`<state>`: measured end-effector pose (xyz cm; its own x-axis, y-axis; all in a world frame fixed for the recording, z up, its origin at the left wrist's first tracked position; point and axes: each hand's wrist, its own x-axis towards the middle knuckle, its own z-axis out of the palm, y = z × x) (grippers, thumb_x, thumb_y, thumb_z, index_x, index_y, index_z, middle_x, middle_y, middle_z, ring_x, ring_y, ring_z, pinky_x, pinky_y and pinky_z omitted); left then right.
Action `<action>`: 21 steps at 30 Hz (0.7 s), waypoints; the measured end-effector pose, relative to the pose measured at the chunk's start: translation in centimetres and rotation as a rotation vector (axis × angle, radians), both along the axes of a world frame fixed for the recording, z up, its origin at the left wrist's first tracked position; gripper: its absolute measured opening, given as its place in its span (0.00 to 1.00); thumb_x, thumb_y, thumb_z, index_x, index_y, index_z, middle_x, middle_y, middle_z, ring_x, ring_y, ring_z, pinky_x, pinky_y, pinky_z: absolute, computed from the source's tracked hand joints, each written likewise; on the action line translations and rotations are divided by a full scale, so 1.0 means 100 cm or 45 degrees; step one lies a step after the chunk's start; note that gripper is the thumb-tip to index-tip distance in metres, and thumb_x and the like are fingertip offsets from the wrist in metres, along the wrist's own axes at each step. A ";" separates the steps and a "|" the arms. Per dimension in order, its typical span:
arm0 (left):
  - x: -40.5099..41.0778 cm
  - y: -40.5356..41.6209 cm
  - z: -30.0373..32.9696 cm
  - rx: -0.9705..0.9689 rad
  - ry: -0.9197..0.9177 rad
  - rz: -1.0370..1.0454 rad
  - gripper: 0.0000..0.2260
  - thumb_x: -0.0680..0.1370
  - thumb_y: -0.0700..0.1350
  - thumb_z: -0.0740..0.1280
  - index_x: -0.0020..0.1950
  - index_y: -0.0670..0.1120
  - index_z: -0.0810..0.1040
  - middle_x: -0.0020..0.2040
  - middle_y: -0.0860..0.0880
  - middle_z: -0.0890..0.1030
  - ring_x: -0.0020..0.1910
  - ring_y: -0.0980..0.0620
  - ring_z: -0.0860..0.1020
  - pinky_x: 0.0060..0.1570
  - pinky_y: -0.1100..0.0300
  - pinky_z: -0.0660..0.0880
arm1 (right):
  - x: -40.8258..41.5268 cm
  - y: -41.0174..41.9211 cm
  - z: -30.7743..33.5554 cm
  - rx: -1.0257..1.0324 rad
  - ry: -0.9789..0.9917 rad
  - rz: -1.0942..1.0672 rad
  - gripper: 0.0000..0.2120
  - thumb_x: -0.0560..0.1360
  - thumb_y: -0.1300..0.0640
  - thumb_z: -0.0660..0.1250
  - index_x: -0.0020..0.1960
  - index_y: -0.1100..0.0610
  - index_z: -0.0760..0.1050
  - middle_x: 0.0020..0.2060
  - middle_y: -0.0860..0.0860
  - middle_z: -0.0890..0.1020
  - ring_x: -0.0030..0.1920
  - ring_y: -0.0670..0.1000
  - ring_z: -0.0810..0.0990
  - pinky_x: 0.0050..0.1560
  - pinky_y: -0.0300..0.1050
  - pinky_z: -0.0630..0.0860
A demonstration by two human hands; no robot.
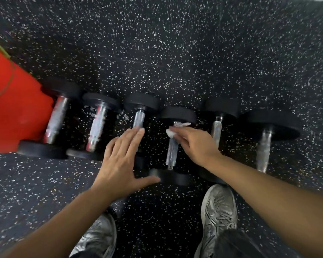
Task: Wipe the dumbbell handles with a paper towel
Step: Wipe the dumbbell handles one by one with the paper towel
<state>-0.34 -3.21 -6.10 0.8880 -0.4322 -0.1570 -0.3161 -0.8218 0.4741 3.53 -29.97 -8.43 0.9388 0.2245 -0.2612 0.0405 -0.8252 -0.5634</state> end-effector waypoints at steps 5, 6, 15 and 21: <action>0.009 -0.018 -0.005 0.059 0.012 -0.017 0.59 0.65 0.82 0.63 0.85 0.50 0.47 0.84 0.48 0.57 0.83 0.48 0.55 0.80 0.42 0.53 | -0.007 -0.009 0.004 0.036 0.034 0.177 0.17 0.84 0.46 0.59 0.69 0.46 0.77 0.61 0.42 0.82 0.60 0.45 0.81 0.58 0.38 0.75; 0.010 -0.019 -0.006 0.068 0.009 -0.021 0.60 0.65 0.82 0.63 0.85 0.50 0.47 0.84 0.48 0.56 0.83 0.48 0.55 0.80 0.42 0.53 | -0.009 -0.012 0.006 0.024 0.067 0.268 0.18 0.84 0.44 0.58 0.69 0.45 0.77 0.61 0.42 0.82 0.61 0.45 0.80 0.59 0.40 0.76; 0.036 -0.025 -0.009 0.156 -0.008 -0.271 0.62 0.62 0.87 0.57 0.85 0.51 0.47 0.84 0.46 0.57 0.83 0.46 0.54 0.80 0.40 0.51 | -0.007 -0.014 0.012 -0.222 -0.106 0.806 0.17 0.80 0.51 0.65 0.68 0.44 0.77 0.53 0.42 0.86 0.45 0.51 0.79 0.45 0.48 0.75; 0.036 -0.029 -0.010 0.175 -0.012 -0.276 0.62 0.62 0.87 0.57 0.85 0.51 0.50 0.83 0.48 0.61 0.82 0.48 0.58 0.80 0.43 0.52 | 0.009 -0.020 0.009 -0.193 -0.180 0.191 0.23 0.82 0.42 0.51 0.70 0.44 0.75 0.49 0.45 0.86 0.51 0.52 0.83 0.46 0.47 0.76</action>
<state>3.21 -6.09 -7.09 0.7788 -0.5876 -0.2192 -0.4957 -0.7909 0.3588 4.45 -32.02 -7.56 0.9274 0.3326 -0.1713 0.2385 -0.8784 -0.4142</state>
